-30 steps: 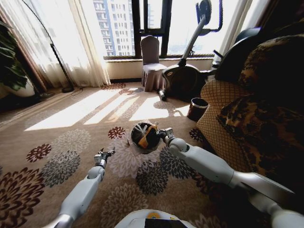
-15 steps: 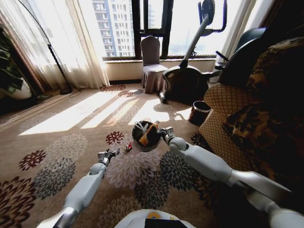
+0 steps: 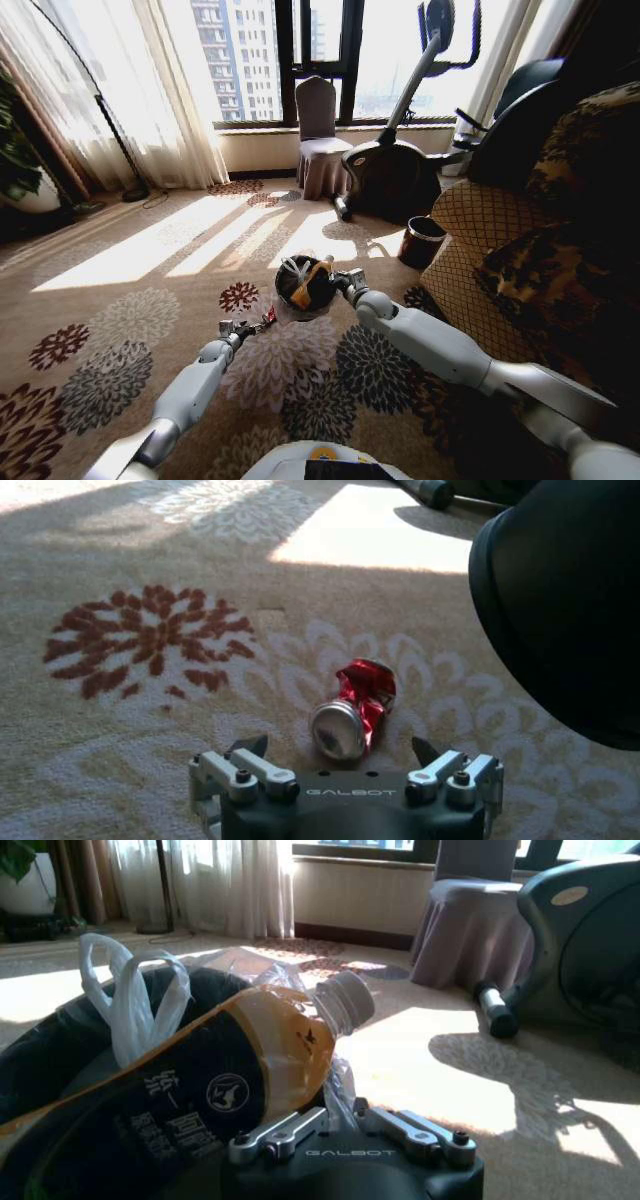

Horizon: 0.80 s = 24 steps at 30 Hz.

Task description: Pick up the trash from the ground and place it into the trash bin.

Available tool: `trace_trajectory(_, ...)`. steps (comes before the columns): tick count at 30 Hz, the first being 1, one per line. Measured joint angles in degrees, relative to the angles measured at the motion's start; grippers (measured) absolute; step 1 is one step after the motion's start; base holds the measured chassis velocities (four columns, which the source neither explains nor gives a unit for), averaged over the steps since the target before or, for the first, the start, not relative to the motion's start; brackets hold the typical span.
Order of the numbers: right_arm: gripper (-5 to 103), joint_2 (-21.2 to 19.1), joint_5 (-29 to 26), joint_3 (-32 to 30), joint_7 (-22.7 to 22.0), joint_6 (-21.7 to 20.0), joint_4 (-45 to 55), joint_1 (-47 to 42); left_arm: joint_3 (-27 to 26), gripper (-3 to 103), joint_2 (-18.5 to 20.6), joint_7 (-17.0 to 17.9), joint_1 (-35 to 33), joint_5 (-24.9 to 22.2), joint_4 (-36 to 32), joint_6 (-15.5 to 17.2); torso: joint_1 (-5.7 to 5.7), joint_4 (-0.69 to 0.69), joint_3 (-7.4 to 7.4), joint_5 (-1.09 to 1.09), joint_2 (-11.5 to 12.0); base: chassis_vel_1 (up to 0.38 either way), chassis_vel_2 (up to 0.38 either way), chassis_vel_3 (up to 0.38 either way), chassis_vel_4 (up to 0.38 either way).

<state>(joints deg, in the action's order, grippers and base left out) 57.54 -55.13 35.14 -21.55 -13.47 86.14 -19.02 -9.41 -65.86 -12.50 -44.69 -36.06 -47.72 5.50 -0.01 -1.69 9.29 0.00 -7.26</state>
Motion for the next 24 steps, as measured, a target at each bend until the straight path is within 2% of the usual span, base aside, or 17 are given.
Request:
trace_trajectory(11,0,-0.2,-0.3,-0.8,0.3,-0.6,0.6,-0.4,4.1,96,-0.2,-1.4,2.9,4.2,3.4,-3.3,0.00,-0.01,0.00,0.02,0.0,0.000,0.000,0.000,0.000)
trace_trajectory(14,0,-0.3,-0.3,-0.9,0.5,-0.5,0.8,-0.7,5.1,99,-0.5,-2.2,4.3,5.9,5.5,-4.5,0.00,0.00,0.00,0.00,0.0,-0.069,0.048,0.073,-0.062)
trace_trajectory(24,0,-0.9,-0.3,-1.1,0.8,0.0,1.9,-1.5,6.3,99,-2.5,-3.0,7.5,8.6,11.5,-4.7,0.00,0.00,0.02,0.00,0.0,-0.076,0.064,0.076,-0.074)
